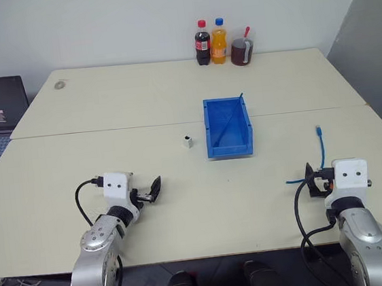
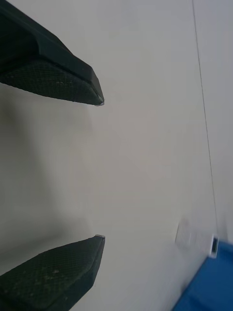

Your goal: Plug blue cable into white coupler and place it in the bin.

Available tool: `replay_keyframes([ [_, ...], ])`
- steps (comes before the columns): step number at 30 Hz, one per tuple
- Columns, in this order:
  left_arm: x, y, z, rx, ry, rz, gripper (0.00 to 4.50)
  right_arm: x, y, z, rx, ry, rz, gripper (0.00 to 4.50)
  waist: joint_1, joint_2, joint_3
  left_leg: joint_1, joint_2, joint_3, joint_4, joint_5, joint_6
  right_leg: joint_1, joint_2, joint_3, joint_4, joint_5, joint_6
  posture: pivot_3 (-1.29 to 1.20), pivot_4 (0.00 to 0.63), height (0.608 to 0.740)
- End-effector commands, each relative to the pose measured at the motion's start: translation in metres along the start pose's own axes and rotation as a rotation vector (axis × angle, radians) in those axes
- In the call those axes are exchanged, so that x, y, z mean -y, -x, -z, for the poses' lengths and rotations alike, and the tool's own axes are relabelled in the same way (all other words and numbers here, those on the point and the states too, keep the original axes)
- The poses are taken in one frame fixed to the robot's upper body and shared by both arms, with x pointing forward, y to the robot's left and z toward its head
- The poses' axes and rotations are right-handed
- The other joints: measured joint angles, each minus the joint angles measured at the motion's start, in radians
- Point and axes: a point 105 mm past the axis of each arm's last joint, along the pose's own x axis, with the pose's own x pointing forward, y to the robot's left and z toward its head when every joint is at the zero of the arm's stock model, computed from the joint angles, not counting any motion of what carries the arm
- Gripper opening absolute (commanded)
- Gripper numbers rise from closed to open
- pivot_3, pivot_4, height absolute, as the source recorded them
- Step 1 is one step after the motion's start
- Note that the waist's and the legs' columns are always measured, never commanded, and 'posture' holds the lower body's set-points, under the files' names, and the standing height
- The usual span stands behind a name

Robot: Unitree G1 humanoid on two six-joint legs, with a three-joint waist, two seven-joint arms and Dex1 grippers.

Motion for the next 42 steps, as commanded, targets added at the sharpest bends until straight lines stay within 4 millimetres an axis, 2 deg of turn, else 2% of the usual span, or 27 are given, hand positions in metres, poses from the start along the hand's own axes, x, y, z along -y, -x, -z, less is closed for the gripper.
replay_keyframes([
  [1, 0.023, -0.012, -0.051, 0.115, -0.094, 0.255, 4.50, 0.010, -0.009, -0.018, 0.038, 0.001, -0.001, 4.43, 0.001, 0.000, 0.000, 0.000, 0.000, 0.000, 0.000, 0.000, 0.000, 0.000, 0.000, 0.000, 0.000, 0.000, 0.000, 0.00, 0.150, 0.740],
  [3, 0.034, -0.019, -0.072, 0.142, -0.125, 0.376, 4.50, 0.013, -0.016, -0.021, 0.032, 0.002, -0.012, 4.43, 0.003, 0.000, 0.000, 0.000, -0.001, 0.002, 0.001, 0.000, 0.000, 0.000, 0.000, -0.001, 0.000, 0.000, 0.000, 0.00, 0.150, 0.740],
  [7, 0.077, -0.039, -0.114, 0.172, -0.261, 0.734, 4.50, 0.020, -0.043, -0.011, -0.049, 0.024, -0.067, 4.43, 0.003, -0.001, 0.000, -0.001, -0.002, 0.006, 0.001, 0.000, 0.000, 0.001, 0.000, 0.000, -0.001, 0.001, 0.000, 0.00, 0.150, 0.740],
  [11, 0.110, -0.052, -0.134, 0.187, -0.340, 0.953, 4.50, 0.034, -0.063, 0.002, -0.123, 0.007, -0.070, 4.43, 0.002, -0.001, 0.000, -0.002, -0.002, 0.008, 0.000, 0.000, 0.000, 0.000, 0.000, 0.001, -0.002, 0.002, -0.001, 0.00, 0.150, 0.740],
  [15, 0.135, -0.062, -0.138, 0.200, -0.392, 1.079, 4.50, 0.047, -0.081, 0.008, -0.159, -0.014, -0.065, 4.43, -0.005, 0.000, 0.001, -0.002, -0.002, 0.009, 0.000, 0.000, 0.001, -0.001, 0.001, 0.002, -0.001, 0.002, -0.003, 0.00, 0.150, 0.740],
  [19, 0.148, -0.067, -0.133, 0.202, -0.416, 1.143, 4.50, 0.050, -0.094, 0.009, -0.169, -0.054, -0.088, 4.43, -0.010, 0.001, 0.001, -0.001, -0.001, 0.008, -0.001, 0.000, 0.001, -0.001, 0.002, 0.002, 0.000, 0.002, -0.003, 0.00, 0.150, 0.740],
  [27, 0.149, -0.067, -0.119, 0.165, -0.423, 1.188, 4.50, 0.042, -0.107, 0.012, -0.176, -0.071, -0.154, 4.43, -0.009, 0.001, 0.001, -0.002, -0.001, 0.008, 0.001, 0.000, 0.001, -0.001, 0.002, 0.002, 0.000, 0.001, -0.001, 0.00, 0.150, 0.740],
  [32, 0.148, -0.070, -0.123, 0.176, -0.407, 1.180, 4.50, 0.044, -0.118, 0.017, -0.194, -0.079, -0.165, 4.43, -0.010, 0.001, 0.001, -0.001, -0.001, 0.008, 0.001, 0.000, 0.001, 0.000, 0.002, 0.003, 0.000, 0.002, -0.001, 0.00, 0.150, 0.740],
  [37, 0.147, -0.075, -0.133, 0.217, -0.391, 1.144, 4.50, 0.041, -0.130, 0.012, -0.176, -0.085, -0.202, 3.55, -0.009, 0.001, 0.001, -0.001, -0.002, 0.009, 0.001, 0.000, 0.001, 0.000, 0.002, 0.003, 0.000, 0.002, 0.000, 0.00, 0.150, 0.740],
  [39, 0.147, -0.077, -0.136, 0.232, -0.386, 1.130, 4.50, 0.038, -0.133, 0.011, -0.172, -0.075, -0.219, 2.92, -0.010, 0.001, 0.001, -0.001, -0.002, 0.009, 0.001, 0.000, 0.001, 0.000, 0.001, 0.003, 0.000, 0.003, -0.001, 0.00, 0.150, 0.740],
  [42, 0.147, -0.078, -0.139, 0.243, -0.378, 1.120, 4.50, 0.035, -0.136, 0.011, -0.168, -0.065, -0.230, 2.27, -0.011, 0.001, 0.001, -0.001, -0.001, 0.009, 0.001, 0.000, 0.001, 0.000, 0.002, 0.003, 0.000, 0.003, -0.002, 0.00, 0.150, 0.740],
])
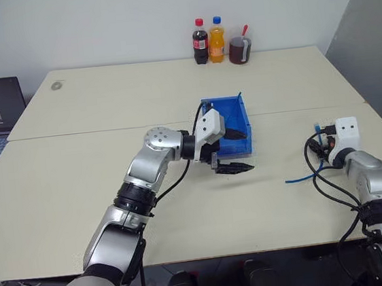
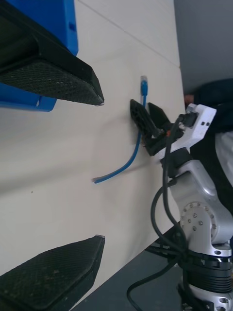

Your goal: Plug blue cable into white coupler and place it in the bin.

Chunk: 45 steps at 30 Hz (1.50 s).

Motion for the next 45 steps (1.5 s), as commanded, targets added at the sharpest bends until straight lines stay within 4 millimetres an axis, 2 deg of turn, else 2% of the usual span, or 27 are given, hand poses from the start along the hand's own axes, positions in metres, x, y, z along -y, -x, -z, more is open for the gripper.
replay_keyframes([
  [1, -0.009, 0.003, -0.017, 0.038, -0.046, -0.037, 4.50, 0.002, -0.004, -0.007, 0.024, 0.027, 0.000, 2.06, 0.000, 0.000, 0.000, 0.000, 0.000, 0.000, 0.000, 0.000, 0.000, 0.000, 0.000, 0.000, 0.000, 0.000, 0.000, 0.00, 0.150, 0.740],
  [8, -0.010, 0.008, -0.019, 0.040, -0.043, -0.049, 4.50, 0.009, -0.006, -0.002, 0.011, 0.023, 0.015, 0.19, 0.003, 0.000, 0.000, 0.000, 0.000, 0.000, 0.000, 0.000, 0.000, 0.000, 0.000, 0.000, 0.000, 0.000, 0.000, 0.00, 0.150, 0.740],
  [9, -0.010, 0.008, -0.020, 0.040, -0.041, -0.049, 4.50, 0.010, -0.006, -0.001, 0.010, 0.021, 0.017, 0.06, 0.003, 0.000, 0.000, 0.000, 0.000, 0.000, 0.000, 0.000, 0.000, 0.000, 0.000, 0.000, 0.000, 0.000, 0.000, 0.00, 0.150, 0.740],
  [12, -0.006, 0.010, -0.019, 0.036, -0.040, -0.037, 4.50, 0.015, -0.003, 0.001, 0.005, 0.020, 0.024, 0.06, 0.005, 0.000, 0.000, 0.000, 0.000, 0.000, 0.000, 0.000, 0.000, 0.000, 0.000, 0.000, 0.000, 0.000, 0.000, 0.00, 0.150, 0.740],
  [14, -0.004, 0.011, -0.020, 0.031, -0.052, -0.031, 4.50, 0.016, 0.000, 0.001, 0.005, 0.101, 0.014, 0.06, 0.007, 0.000, 0.000, 0.000, 0.000, 0.000, 0.000, 0.000, 0.000, 0.000, 0.000, 0.000, 0.000, 0.000, 0.000, 0.00, 0.150, 0.740],
  [16, -0.001, 0.014, -0.023, 0.030, -0.080, -0.027, 4.50, 0.009, 0.006, -0.004, 0.026, 0.236, -0.046, 0.06, 0.013, 0.000, 0.000, 0.000, 0.000, 0.000, 0.000, 0.000, 0.000, 0.000, 0.000, 0.000, 0.000, 0.000, 0.000, 0.00, 0.150, 0.740],
  [19, 0.005, 0.026, -0.030, 0.053, -0.097, -0.041, 4.50, -0.021, 0.023, -0.022, 0.096, 0.272, -0.239, 0.06, 0.012, 0.001, 0.000, -0.001, 0.000, 0.000, 0.000, 0.000, 0.000, 0.000, -0.001, -0.001, -0.001, 0.000, 0.000, 0.00, 0.150, 0.740],
  [22, 0.008, 0.050, -0.031, 0.046, -0.105, -0.104, 4.50, -0.056, 0.054, -0.037, 0.107, 0.275, -0.497, 0.06, 0.002, 0.003, 0.001, -0.001, 0.001, 0.000, 0.000, 0.000, 0.000, -0.001, 0.000, 0.000, 0.000, 0.000, 0.000, 0.00, 0.150, 0.740],
  [24, 0.007, 0.077, -0.026, 0.022, -0.080, -0.201, 4.50, -0.084, 0.079, -0.043, 0.069, 0.263, -0.709, 0.06, -0.008, 0.005, 0.002, 0.000, 0.001, -0.001, 0.000, 0.000, 0.000, -0.001, 0.000, 0.000, 0.001, 0.000, 0.000, 0.00, 0.150, 0.740],
  [27, 0.013, 0.110, -0.009, -0.057, -0.067, -0.322, 4.50, -0.119, 0.107, -0.049, 0.028, 0.245, -0.948, 0.06, -0.018, 0.005, 0.003, 0.003, 0.002, -0.005, -0.001, 0.000, 0.000, 0.001, 0.001, 0.000, 0.002, -0.002, 0.002, 0.00, 0.150, 0.740],
  [31, 0.055, 0.144, 0.023, -0.163, 0.039, -0.396, 4.50, -0.167, 0.132, -0.045, -0.040, 0.256, -1.238, 0.06, -0.019, 0.004, 0.003, 0.004, 0.003, -0.010, 0.000, 0.000, 0.000, 0.003, 0.001, -0.003, 0.002, -0.002, 0.003, 0.00, 0.150, 0.740],
  [32, 0.067, 0.146, 0.028, -0.172, 0.065, -0.403, 4.50, -0.176, 0.132, -0.042, -0.046, 0.273, -1.275, 0.06, -0.018, 0.003, 0.004, 0.004, 0.003, -0.009, 0.000, 0.000, 0.000, 0.002, 0.001, -0.002, 0.001, -0.002, 0.003, 0.00, 0.150, 0.740],
  [35, 0.117, 0.140, 0.036, -0.162, 0.175, -0.423, 4.50, -0.206, 0.113, -0.035, -0.041, 0.320, -1.307, 0.06, -0.017, 0.000, 0.005, 0.003, 0.006, -0.009, 0.000, 0.000, 0.000, 0.002, -0.002, -0.002, 0.000, -0.002, 0.003, 0.00, 0.150, 0.740],
  [38, 0.151, 0.133, 0.038, -0.129, 0.295, -0.507, 4.50, -0.233, 0.090, -0.026, -0.033, 0.387, -1.314, 0.06, -0.016, -0.005, 0.005, 0.001, 0.007, -0.008, 0.000, 0.000, 0.000, 0.001, -0.003, -0.002, -0.001, -0.002, 0.001, 0.00, 0.150, 0.740],
  [41, 0.168, 0.133, 0.040, -0.135, 0.353, -0.581, 4.50, -0.249, 0.074, -0.016, -0.032, 0.470, -1.339, 0.06, 0.006, -0.006, 0.007, 0.002, 0.005, -0.010, 0.001, 0.000, 0.000, 0.001, -0.006, -0.004, 0.000, -0.002, 0.001, 0.00, 0.150, 0.740],
  [45, 0.168, 0.141, 0.042, -0.153, 0.367, -0.682, 4.50, -0.260, 0.069, -0.007, -0.056, 0.507, -1.405, 0.06, 0.015, -0.006, 0.007, 0.004, 0.003, -0.010, 0.001, 0.000, 0.000, 0.002, -0.007, -0.004, 0.000, -0.006, -0.005, 0.00, 0.150, 0.740],
])
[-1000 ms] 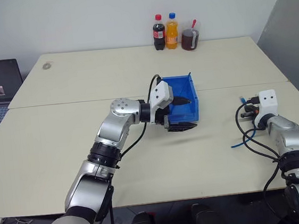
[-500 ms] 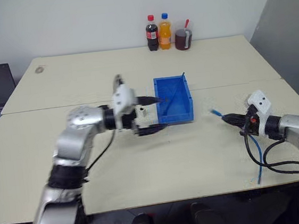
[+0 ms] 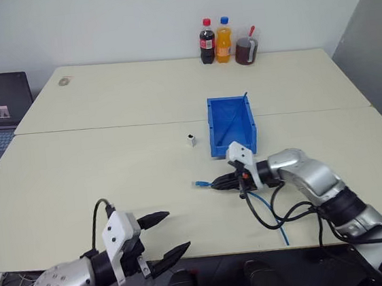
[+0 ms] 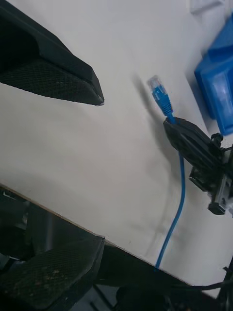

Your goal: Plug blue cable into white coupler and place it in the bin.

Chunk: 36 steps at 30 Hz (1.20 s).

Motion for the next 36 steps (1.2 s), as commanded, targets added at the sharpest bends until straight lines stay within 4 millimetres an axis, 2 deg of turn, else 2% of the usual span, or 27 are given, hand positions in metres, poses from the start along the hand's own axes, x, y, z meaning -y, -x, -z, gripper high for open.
replay_keyframes([
  [1, -0.007, 0.004, -0.011, 0.035, -0.037, -0.082, 4.50, 0.002, -0.004, 0.001, -0.021, 0.064, -0.045, 0.52, -0.001, 0.000, 0.000, 0.000, 0.000, 0.000, 0.000, 0.000, 0.000, 0.001, 0.000, 0.000, 0.000, 0.000, 0.000, 0.00, 0.150, 0.740],
  [6, -0.007, 0.001, -0.003, 0.016, -0.041, -0.098, 4.50, -0.001, -0.005, 0.013, -0.039, 0.058, -0.089, 1.63, -0.005, 0.000, 0.000, 0.000, 0.000, 0.001, -0.001, 0.000, 0.000, 0.002, 0.001, 0.000, 0.000, 0.003, 0.000, 0.00, 0.150, 0.740],
  [10, -0.009, -0.003, 0.000, 0.002, -0.068, -0.045, 4.50, 0.002, -0.002, 0.011, -0.009, 0.045, -0.038, 2.53, -0.005, 0.000, 0.000, 0.001, -0.001, 0.000, -0.001, 0.000, 0.000, 0.002, 0.003, 0.000, 0.001, 0.003, -0.001, 0.00, 0.150, 0.740],
  [14, -0.040, -0.008, -0.006, -0.018, -0.151, -0.004, 4.50, 0.003, 0.016, -0.004, 0.060, 0.037, 0.049, 3.47, 0.002, 0.001, 0.000, 0.001, -0.001, 0.000, 0.000, 0.000, 0.000, -0.001, 0.005, -0.002, 0.002, 0.001, -0.002, 0.00, 0.150, 0.740],
  [16, -0.056, -0.014, -0.011, -0.024, -0.191, 0.036, 4.50, -0.001, 0.030, -0.015, 0.097, 0.030, 0.090, 3.94, 0.004, 0.001, 0.000, 0.001, -0.001, 0.000, 0.000, 0.000, 0.000, -0.002, 0.005, -0.004, 0.002, -0.001, -0.004, 0.00, 0.150, 0.740],
  [18, -0.068, -0.025, -0.016, -0.030, -0.245, 0.097, 4.50, -0.010, 0.047, -0.028, 0.138, 0.014, 0.123, 4.41, 0.003, 0.002, 0.001, 0.000, -0.001, 0.000, 0.000, 0.000, 0.000, 0.001, 0.006, -0.002, 0.002, 0.002, 0.000, 0.00, 0.150, 0.740],
  [21, -0.081, -0.042, -0.021, -0.040, -0.309, 0.194, 4.50, -0.027, 0.067, -0.043, 0.186, -0.014, 0.155, 4.41, 0.001, 0.002, 0.001, -0.003, -0.001, 0.000, -0.001, 0.000, 0.000, -0.001, 0.005, -0.001, 0.001, 0.002, 0.000, 0.00, 0.150, 0.740],
  [23, -0.084, -0.053, -0.018, -0.070, -0.349, 0.280, 4.50, -0.037, 0.075, -0.045, 0.193, -0.032, 0.178, 4.41, -0.006, 0.000, 0.000, -0.004, -0.001, 0.000, -0.001, 0.000, -0.001, -0.002, 0.005, -0.001, 0.000, 0.003, -0.001, 0.00, 0.150, 0.740],
  [26, -0.085, -0.068, -0.007, -0.125, -0.410, 0.406, 4.50, -0.047, 0.082, -0.040, 0.180, -0.058, 0.214, 4.41, -0.008, 0.000, 0.000, -0.004, 0.000, 0.000, -0.002, -0.001, -0.001, -0.003, 0.007, -0.002, 0.001, 0.003, -0.002, 0.00, 0.150, 0.740],
  [30, -0.088, -0.086, 0.007, -0.183, -0.470, 0.527, 4.50, -0.049, 0.089, -0.034, 0.171, -0.095, 0.302, 4.41, -0.003, 0.001, 0.000, -0.006, -0.001, 0.000, -0.002, -0.001, -0.001, -0.003, 0.007, -0.005, 0.001, 0.002, -0.003, 0.00, 0.150, 0.740],
  [36, -0.100, -0.105, 0.015, -0.224, -0.496, 0.589, 4.50, -0.057, 0.097, -0.028, 0.168, -0.134, 0.382, 4.41, -0.001, 0.000, 0.000, -0.006, -0.001, 0.000, 0.000, -0.001, -0.001, -0.002, 0.007, -0.005, 0.001, 0.001, 0.001, 0.00, 0.150, 0.740],
])
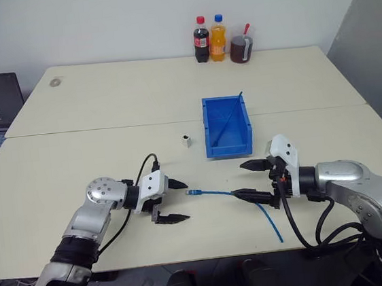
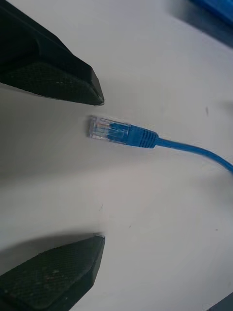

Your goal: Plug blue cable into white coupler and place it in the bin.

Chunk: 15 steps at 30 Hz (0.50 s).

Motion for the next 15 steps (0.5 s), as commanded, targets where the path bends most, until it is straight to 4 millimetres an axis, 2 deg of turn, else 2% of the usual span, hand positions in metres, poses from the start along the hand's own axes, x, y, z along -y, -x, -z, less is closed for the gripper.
replay_keyframes([
  [1, -0.0079, -0.0063, 0.0108, -0.039, 0.010, 0.038, 4.32, -0.0050, 0.0095, -0.0059, 0.025, 0.024, 0.050, 4.44, 0.002, 0.000, -0.001, 0.000, 0.000, 0.000, 0.000, 0.000, 0.000, 0.000, 0.000, 0.000, 0.000, 0.000, 0.001, 0.00, 0.150, 0.740],
  [4, -0.0123, -0.0076, 0.0135, -0.039, 0.039, 0.061, 3.94, -0.0048, 0.0118, -0.0048, 0.026, 0.017, 0.075, 4.44, 0.002, 0.000, -0.001, 0.000, 0.000, 0.000, 0.001, 0.000, 0.000, 0.001, 0.000, 0.001, 0.000, 0.000, 0.003, 0.00, 0.150, 0.740],
  [15, -0.0156, -0.0128, 0.0163, -0.056, 0.012, 0.113, 1.83, -0.0021, 0.0153, -0.0038, 0.016, 0.030, 0.112, 4.44, 0.001, 0.000, -0.003, 0.000, -0.001, 0.000, 0.002, 0.001, 0.001, 0.001, 0.000, 0.001, 0.000, 0.001, 0.004, 0.00, 0.150, 0.740],
])
